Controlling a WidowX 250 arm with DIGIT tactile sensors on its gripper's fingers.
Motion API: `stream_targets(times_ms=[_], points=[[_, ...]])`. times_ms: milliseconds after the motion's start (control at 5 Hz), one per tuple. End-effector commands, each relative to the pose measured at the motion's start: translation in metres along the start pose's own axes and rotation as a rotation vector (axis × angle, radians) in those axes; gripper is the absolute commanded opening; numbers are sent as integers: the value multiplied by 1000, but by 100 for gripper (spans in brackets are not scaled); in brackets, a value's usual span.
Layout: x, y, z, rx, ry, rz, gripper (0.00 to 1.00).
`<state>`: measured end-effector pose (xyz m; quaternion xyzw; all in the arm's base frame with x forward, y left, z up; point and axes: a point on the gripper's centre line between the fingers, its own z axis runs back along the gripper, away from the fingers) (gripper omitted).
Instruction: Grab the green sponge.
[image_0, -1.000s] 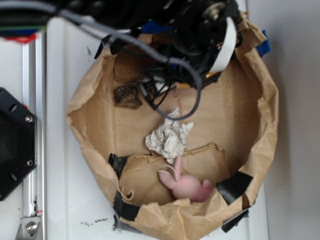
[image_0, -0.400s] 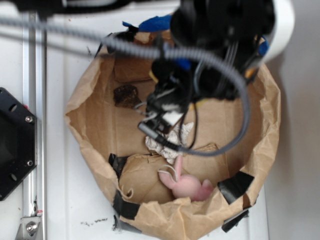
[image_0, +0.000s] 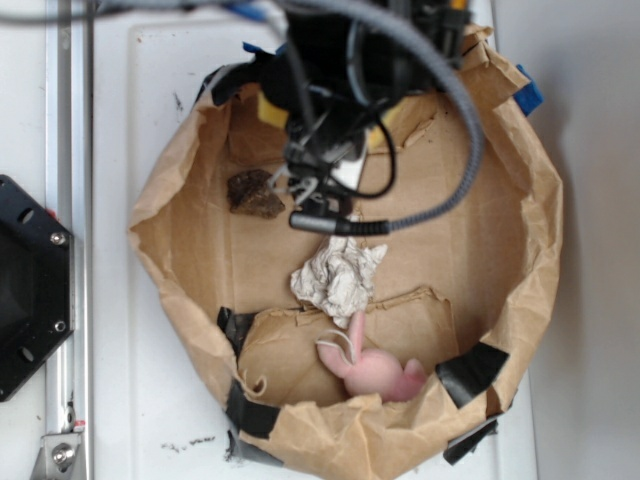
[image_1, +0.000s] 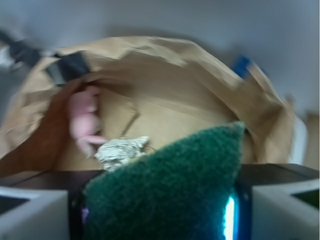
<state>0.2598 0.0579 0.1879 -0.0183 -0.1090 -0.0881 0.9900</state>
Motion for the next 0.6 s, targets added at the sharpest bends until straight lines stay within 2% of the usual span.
stream_targets(times_ms=[0,400], points=[[1,-16,16,51,34,146,0],[-3,-38,11,31,44,140,0]])
